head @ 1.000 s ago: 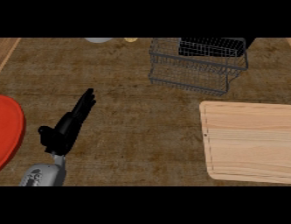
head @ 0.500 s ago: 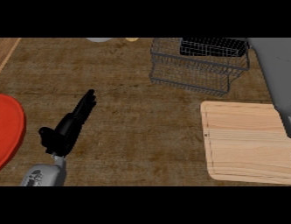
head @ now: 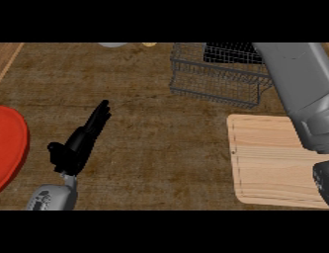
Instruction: Pick the squash from the cutting board and place it in the tiered basket
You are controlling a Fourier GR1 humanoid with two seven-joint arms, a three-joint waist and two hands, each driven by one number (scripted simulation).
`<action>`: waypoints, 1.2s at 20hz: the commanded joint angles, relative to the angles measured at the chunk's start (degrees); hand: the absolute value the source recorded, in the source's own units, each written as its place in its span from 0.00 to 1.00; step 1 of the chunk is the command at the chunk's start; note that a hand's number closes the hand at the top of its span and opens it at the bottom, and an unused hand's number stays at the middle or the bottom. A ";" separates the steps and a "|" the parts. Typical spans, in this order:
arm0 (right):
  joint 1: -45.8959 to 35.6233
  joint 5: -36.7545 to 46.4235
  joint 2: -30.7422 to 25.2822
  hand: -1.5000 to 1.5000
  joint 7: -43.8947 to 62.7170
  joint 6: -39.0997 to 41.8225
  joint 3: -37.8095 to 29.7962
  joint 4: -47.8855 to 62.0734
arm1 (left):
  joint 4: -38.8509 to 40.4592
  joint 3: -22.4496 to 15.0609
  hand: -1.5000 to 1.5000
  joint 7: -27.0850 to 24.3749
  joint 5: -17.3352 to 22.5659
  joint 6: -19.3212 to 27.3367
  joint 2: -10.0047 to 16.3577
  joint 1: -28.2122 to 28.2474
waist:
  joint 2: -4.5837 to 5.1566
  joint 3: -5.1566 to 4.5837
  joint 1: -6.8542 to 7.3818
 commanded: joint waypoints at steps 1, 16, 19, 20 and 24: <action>-3.92 -3.79 -0.48 1.00 4.07 3.25 -3.70 3.03 | -0.33 0.60 0.50 -0.73 0.04 -0.17 0.51 0.86 | -0.21 -0.01 -0.34; -1.05 -8.64 -0.82 0.00 7.90 -13.91 -10.54 1.68 | -1.38 0.69 0.50 0.66 0.08 0.25 -0.30 1.20 | -0.51 0.00 -1.08; 0.66 -5.51 -8.48 0.00 6.16 -17.87 -10.01 0.50 | -2.47 0.62 0.50 0.62 -0.19 0.17 0.22 1.67 | -0.44 0.03 -1.34; 0.57 -5.16 -8.93 0.00 7.22 -20.01 -10.13 -0.28 | 1.32 0.96 0.50 -2.75 -0.38 0.17 -0.35 2.90 | -0.43 -0.04 -1.98; 2.98 -6.73 -13.95 0.00 4.53 -22.98 -13.04 -2.98 | -0.51 1.76 0.50 -1.29 0.70 -1.40 1.25 2.60 | -0.48 0.03 -1.62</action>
